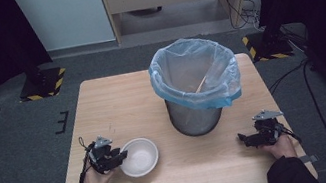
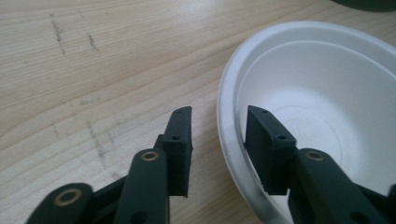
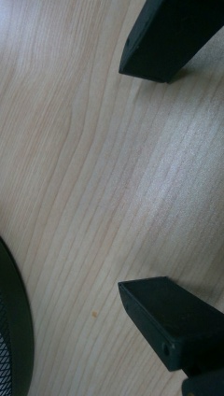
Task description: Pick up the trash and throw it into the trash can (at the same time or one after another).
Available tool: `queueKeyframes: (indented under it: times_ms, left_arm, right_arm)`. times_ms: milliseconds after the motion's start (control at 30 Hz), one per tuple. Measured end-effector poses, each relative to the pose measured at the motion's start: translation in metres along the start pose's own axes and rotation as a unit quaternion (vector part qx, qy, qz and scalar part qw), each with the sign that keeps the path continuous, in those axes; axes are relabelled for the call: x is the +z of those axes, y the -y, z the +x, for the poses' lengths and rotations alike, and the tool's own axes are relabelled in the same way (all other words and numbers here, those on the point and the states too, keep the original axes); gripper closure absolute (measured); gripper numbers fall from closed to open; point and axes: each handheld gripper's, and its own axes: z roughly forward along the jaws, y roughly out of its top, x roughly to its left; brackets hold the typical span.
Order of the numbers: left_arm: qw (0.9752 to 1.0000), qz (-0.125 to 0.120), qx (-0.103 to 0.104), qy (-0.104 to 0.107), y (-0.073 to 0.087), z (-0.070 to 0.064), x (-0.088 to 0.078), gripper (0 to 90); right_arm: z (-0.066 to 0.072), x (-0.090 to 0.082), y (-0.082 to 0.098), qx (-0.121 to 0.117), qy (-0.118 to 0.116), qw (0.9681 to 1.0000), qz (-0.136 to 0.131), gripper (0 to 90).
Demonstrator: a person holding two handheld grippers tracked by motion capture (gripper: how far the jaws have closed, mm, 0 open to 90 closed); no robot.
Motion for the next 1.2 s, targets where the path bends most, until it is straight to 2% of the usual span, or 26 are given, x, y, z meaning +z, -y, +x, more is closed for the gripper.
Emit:
queueKeyframes:
  times_ms: [167, 367, 533, 633, 833, 1200]
  left_arm:
    - [0.9999, 0.008, -0.005, 0.005, -0.002, -0.003, 0.0, 73.1]
    - [0.9997, -0.002, -0.021, 0.013, -0.003, -0.001, -0.004, 77.1]
    - [0.9996, -0.01, -0.02, 0.015, -0.005, -0.003, -0.008, 79.0]
    - [0.9997, -0.014, -0.011, 0.014, -0.006, -0.005, -0.011, 79.4]
    - [0.999, -0.039, -0.007, 0.018, -0.009, -0.01, -0.02, 80.8]
    - [0.9959, -0.089, 0.004, 0.016, -0.016, -0.016, -0.041, 82.7]
  right_arm:
    - [0.0, 0.0, 0.0, 0.0, 0.0, 1.0, 0.0, 0.4]
    - [0.0, 0.0, 0.0, 0.0, -0.001, 1.0, 0.0, 0.4]
    - [0.0, 0.0, 0.0, 0.0, -0.001, 1.0, 0.0, 0.4]
    - [0.0, 0.0, 0.0, 0.0, -0.001, 1.0, 0.001, 0.3]
    - [0.0, 0.0, 0.0, 0.0, -0.001, 1.0, 0.001, 0.4]
    - [0.0, 0.0, 0.0, 0.0, -0.001, 1.0, 0.002, 0.4]
